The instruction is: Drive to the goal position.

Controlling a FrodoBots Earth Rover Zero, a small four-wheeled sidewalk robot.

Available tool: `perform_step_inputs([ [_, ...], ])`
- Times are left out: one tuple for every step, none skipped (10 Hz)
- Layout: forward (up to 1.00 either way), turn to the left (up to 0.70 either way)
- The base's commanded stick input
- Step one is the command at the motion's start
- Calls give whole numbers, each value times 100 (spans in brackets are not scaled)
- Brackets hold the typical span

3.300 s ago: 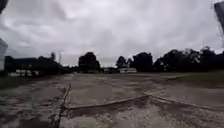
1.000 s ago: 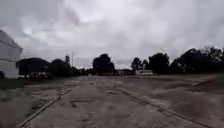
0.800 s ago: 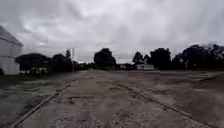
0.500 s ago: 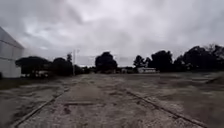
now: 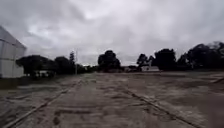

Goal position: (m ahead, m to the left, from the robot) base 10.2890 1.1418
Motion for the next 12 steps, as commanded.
perform_step_inputs([
  [70,-35],
  [70,-31],
  [70,-16],
  [70,-4],
  [70,0],
  [70,0],
  [70,0],
  [70,0],
  [70,0],
  [70,0],
  [70,0],
  [70,0],
])
